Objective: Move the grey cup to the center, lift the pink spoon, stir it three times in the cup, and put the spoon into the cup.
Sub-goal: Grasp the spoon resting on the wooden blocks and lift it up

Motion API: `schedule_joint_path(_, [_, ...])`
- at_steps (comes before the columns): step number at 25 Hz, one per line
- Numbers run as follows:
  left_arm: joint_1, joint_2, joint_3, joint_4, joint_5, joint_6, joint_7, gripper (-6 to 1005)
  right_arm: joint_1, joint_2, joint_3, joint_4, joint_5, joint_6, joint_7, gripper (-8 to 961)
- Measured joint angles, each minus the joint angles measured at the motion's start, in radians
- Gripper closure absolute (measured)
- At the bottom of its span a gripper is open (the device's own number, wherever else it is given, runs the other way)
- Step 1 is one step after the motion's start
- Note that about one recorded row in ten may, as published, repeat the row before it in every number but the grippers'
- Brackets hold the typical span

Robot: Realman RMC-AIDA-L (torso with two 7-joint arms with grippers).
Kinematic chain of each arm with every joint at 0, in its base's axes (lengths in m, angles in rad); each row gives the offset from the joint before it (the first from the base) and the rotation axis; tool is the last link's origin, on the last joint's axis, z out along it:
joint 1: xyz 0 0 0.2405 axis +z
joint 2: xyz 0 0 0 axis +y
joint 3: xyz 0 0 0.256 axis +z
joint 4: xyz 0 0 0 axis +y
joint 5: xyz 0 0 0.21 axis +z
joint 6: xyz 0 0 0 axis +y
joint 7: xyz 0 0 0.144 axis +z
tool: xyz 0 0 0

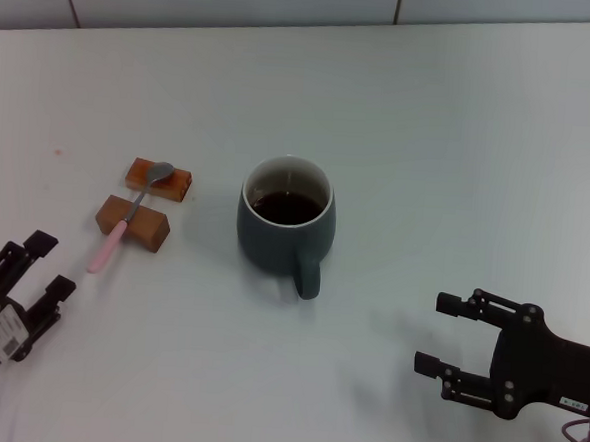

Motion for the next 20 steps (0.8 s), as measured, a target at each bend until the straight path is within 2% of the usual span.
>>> schedule_joint_path(13, [-0.012,-0.003,0.011,-0.026,-0.001,-0.020,-0.019,189,-0.007,0.002,0.004,0.000,0.000,0.000,-0.003,208])
schedule_joint_path(15, [-0.039,-0.006,0.009,-0.050,0.000,-0.032,-0.018,189,-0.006,0.002,0.005,0.000,0.000,0.003,-0.004,208])
schedule_joint_path(20, [-0.048,-0.006,0.009,-0.056,0.000,-0.038,-0.018,189,-0.007,0.002,0.007,0.000,0.000,0.010,-0.004,208])
